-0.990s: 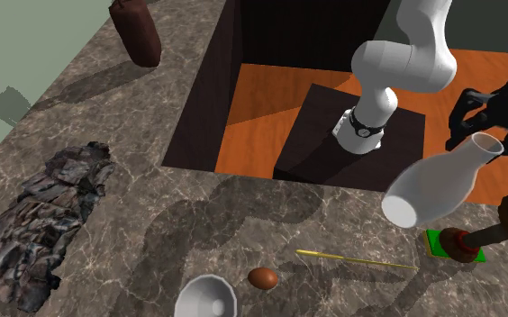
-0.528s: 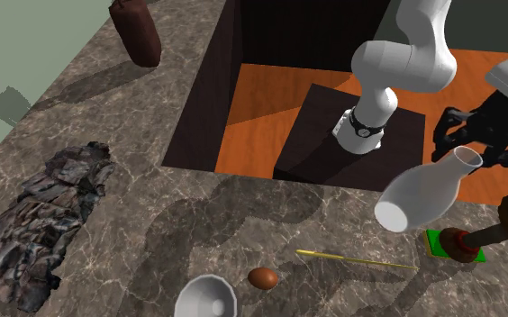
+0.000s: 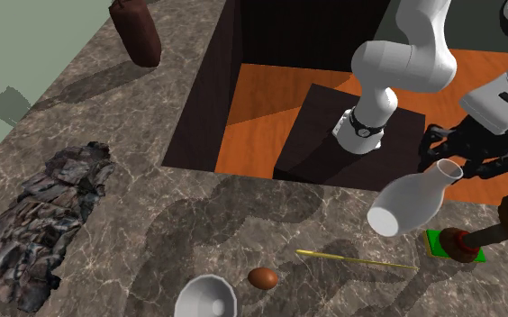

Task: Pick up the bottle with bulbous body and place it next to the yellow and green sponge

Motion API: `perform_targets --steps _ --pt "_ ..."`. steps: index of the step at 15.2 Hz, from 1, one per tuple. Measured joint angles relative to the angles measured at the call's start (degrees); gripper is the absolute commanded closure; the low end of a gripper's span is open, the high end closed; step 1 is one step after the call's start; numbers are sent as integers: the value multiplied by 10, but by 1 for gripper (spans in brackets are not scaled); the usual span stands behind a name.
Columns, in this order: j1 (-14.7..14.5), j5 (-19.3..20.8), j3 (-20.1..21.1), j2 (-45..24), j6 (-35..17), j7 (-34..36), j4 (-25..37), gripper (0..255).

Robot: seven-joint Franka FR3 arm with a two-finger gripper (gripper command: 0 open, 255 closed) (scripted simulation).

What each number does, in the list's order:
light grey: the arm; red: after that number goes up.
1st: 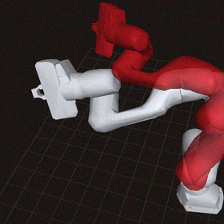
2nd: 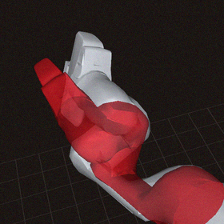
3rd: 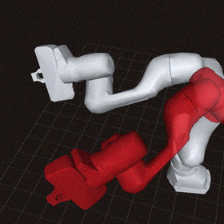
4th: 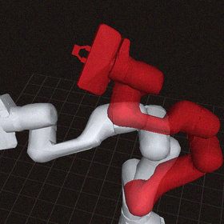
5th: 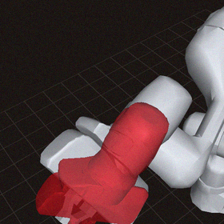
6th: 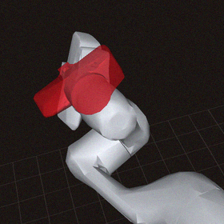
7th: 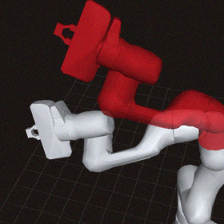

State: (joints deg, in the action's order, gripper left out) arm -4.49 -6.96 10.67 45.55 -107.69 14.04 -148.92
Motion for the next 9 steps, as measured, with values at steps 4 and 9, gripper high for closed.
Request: perform_targets --steps 4,9 --pt "-2 -4 4 -3 -33 0 -31 255" --pt "-4 -8 9 -9 -74 0 -65 255"
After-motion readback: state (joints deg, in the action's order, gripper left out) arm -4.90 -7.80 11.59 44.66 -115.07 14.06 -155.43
